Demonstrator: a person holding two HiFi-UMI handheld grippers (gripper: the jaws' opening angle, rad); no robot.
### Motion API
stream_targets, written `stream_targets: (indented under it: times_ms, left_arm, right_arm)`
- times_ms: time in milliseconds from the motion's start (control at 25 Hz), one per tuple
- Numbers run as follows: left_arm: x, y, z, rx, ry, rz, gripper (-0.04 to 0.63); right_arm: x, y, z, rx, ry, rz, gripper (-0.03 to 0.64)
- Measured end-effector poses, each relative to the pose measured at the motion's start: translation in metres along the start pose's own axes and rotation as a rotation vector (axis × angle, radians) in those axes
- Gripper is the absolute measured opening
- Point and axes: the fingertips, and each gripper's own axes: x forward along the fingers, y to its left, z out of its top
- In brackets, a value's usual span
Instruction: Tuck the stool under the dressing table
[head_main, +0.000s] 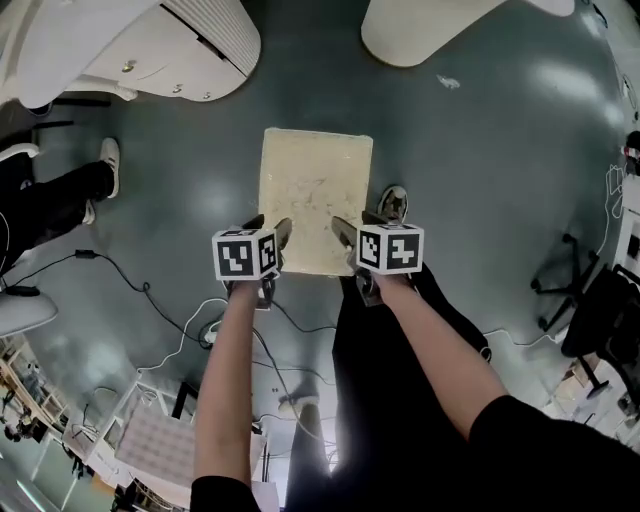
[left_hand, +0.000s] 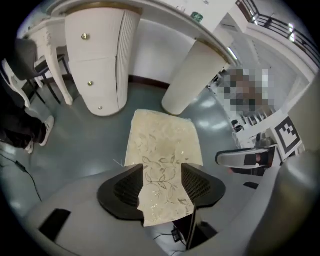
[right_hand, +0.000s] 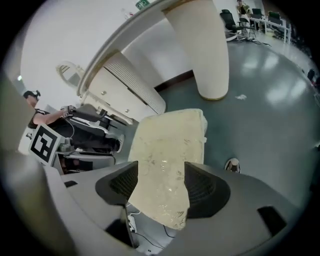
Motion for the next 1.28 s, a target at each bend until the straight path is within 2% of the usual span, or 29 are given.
stream_targets:
  times_ms: [80,200,400,520,680,800,1080,1280]
  left_arm:
    - [0.015,0.008,-0.002,-0.009,0.03,-0.021,0.269]
    - [0.035,0.015,-0.01,0.03,0.104,-0.037,0.329]
    - [0.06,0.029,-0.025,0.074,0.202,-0.058,0.398]
    - [0.071,0.039,-0.025,0.077,0.211,-0.074,0.416]
    - [0.082,0.039,-0.029,0.042,0.235,-0.159,0.42]
    - [0.09,0.047,-0.033,0.026,0.254,-0.18,0.421]
    - [0.094,0.044,-0.037,-0.033,0.222,-0.237,0.453]
    - [0.097,0.044,-0.039,0.0,0.228,-0.198,0.46]
  right_arm:
    - [0.013,-0.019,-0.004,0.025,0.016,-0.034,0.253]
    - [0.028,-0.04,-0.009,0.048,0.045,-0.061,0.271]
    - [0.05,-0.056,-0.028,0.076,0.109,-0.054,0.303]
    - [0.065,-0.057,-0.037,0.073,0.137,-0.02,0.314]
    - [0.078,-0.06,-0.042,0.106,0.15,0.05,0.321]
    - [0.076,-0.059,-0.042,0.074,0.147,0.072,0.321]
    - [0.077,-0.059,-0.042,0.074,0.138,0.015,0.321]
    - [0.072,-0.065,-0.035,0.075,0.116,-0.05,0.321]
